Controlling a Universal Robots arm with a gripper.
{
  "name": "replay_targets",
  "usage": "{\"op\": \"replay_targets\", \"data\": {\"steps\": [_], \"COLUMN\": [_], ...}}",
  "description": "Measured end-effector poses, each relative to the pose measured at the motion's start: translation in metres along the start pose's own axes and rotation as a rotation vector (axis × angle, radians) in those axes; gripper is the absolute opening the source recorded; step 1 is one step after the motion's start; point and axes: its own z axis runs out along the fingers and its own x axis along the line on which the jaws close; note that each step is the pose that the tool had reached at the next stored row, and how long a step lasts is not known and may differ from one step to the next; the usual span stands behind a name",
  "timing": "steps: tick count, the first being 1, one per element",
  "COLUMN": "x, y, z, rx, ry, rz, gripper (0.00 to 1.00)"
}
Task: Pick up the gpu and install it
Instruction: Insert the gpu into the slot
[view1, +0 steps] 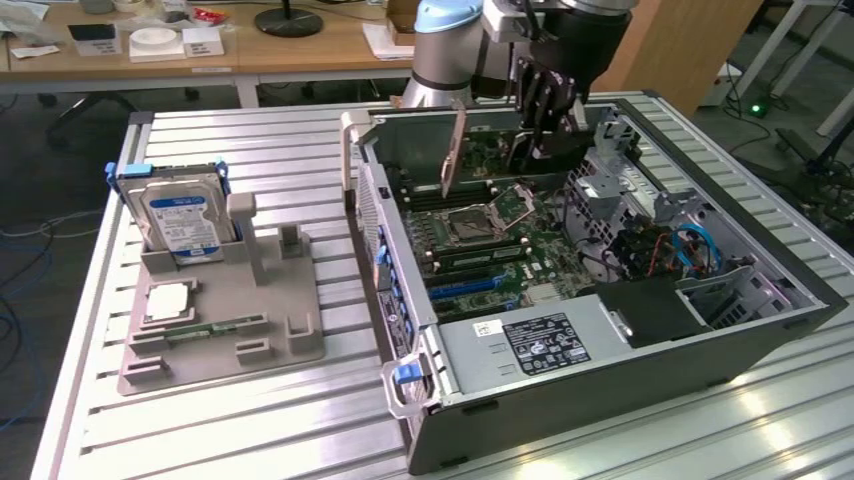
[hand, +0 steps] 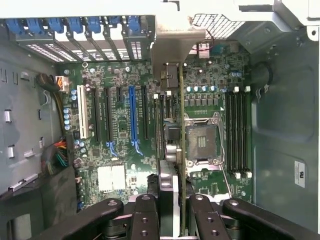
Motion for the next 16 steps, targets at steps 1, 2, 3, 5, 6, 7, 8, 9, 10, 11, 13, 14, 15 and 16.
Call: {"op": "replay_targets", "data": {"steps": [1,2,3,5,6,7,8,9,10,11,13,14,15,16], "x": [0.000,0.000,0.000,0.000,0.001,0.001,0.001,0.001,0.001,0.001,0.003,0.004,0.004,0.004], "y": [0.0000,0.0000,-0.0001,-0.0001,-0.0001,-0.0001,-0.0001,-0.0001,-0.0001,-0.0002,-0.0004,-0.0003,-0.0003,-0.0003], "z": [0.0008,0.0017,0.0028,0.0042,0.0049,0.0054,0.0056,0.0061,0.0066,0.0075,0.0099,0.0117,0.0134,0.0149], "rx": [0.0000,-0.0001,0.0000,-0.0001,-0.0002,-0.0001,-0.0003,-0.0002,-0.0001,-0.0002,-0.0002,-0.0002,-0.0002,-0.0002], "ry": [0.0003,0.0010,0.0009,0.0011,0.0010,0.0010,0.0012,0.0011,0.0009,0.0009,0.0009,0.0010,0.0010,0.0009], "rz": [0.000,0.000,0.000,0.000,0.000,0.000,0.000,0.000,0.000,0.000,0.000,0.000,0.000,0.000], "gripper": [0.28,0.28,0.28,0.28,0.28,0.28,0.28,0.28,0.28,0.28,0.28,0.28,0.28,0.28]}}
